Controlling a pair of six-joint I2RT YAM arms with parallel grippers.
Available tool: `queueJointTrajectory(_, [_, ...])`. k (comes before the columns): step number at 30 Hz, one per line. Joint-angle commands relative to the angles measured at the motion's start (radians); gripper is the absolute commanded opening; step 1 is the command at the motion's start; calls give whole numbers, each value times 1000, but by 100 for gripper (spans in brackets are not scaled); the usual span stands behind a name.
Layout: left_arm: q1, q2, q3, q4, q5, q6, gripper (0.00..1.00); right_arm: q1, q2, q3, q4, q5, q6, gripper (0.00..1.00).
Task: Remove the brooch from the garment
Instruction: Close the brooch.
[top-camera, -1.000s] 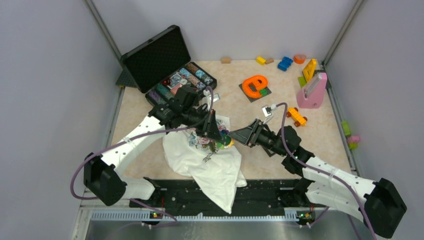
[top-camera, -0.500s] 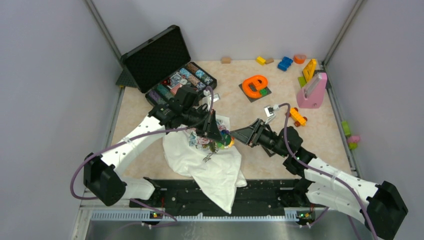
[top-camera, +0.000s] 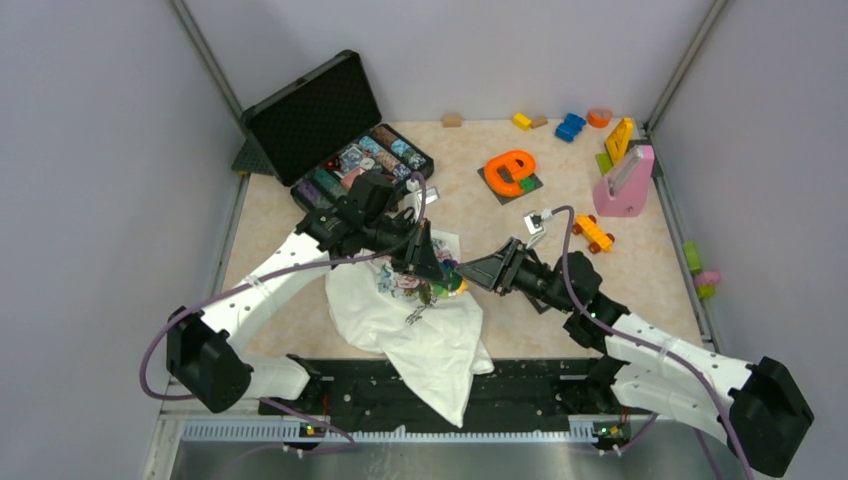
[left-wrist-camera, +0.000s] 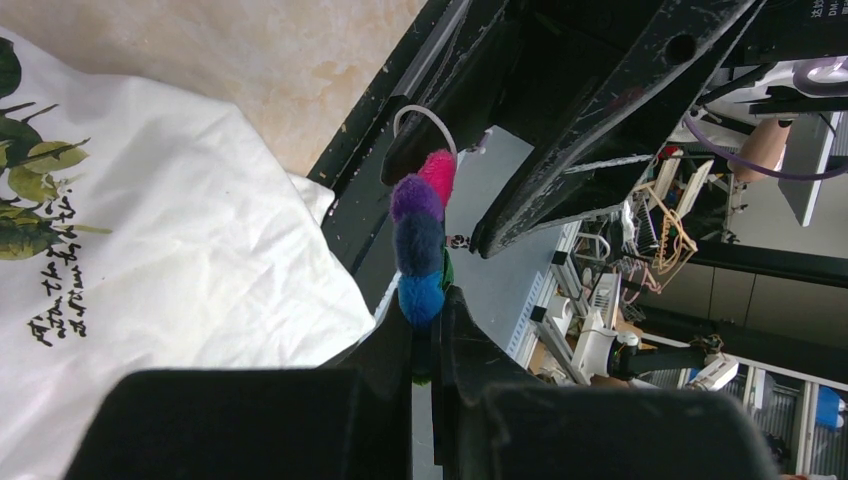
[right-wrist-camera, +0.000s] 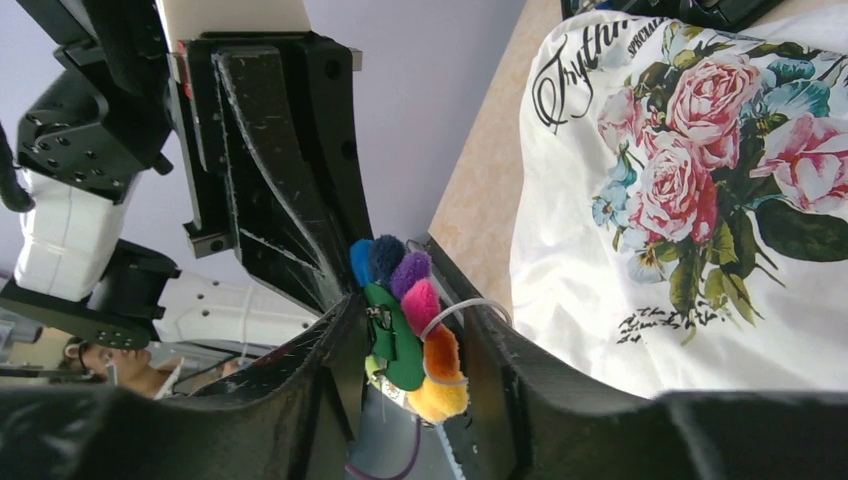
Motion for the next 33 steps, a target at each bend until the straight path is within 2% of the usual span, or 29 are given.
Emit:
queueJointTrajectory(1, [4,-39,-1,30,9,-6,0,16,15,52,45,-20,-18,38])
queueJointTrajectory(7, [4,-72,-13,27,-3,-11,0,17,-3,38,46,-16,-1,19])
queueJointTrajectory(12, [3,-75,-16,31,4,-18,0,19,-28,32,34,-4,1,6])
queueJointTrajectory(15, [4,-76,-16,37,10,-21,0,20,-34,35,24,-2,-1,5])
queueJointTrajectory(16, [4,-77,-15,39,10,-21,0,21,-37,34,20,-1,-2,7])
queueJointTrajectory(21, [3,-80,-26,63,21,-32,0,20,-50,31,22,8,-6,34])
queueJointTrajectory(25, [3,-86,-45,112,37,-59,0,21,-43,32,54,-30,-11,46])
queueJointTrajectory(29, [8,-99,-84,219,75,-116,0,20,-66,23,26,-52,-79,53])
queueJointTrajectory(33, [12,-107,-128,320,121,-169,0,21,-168,-15,-9,-54,-272,56])
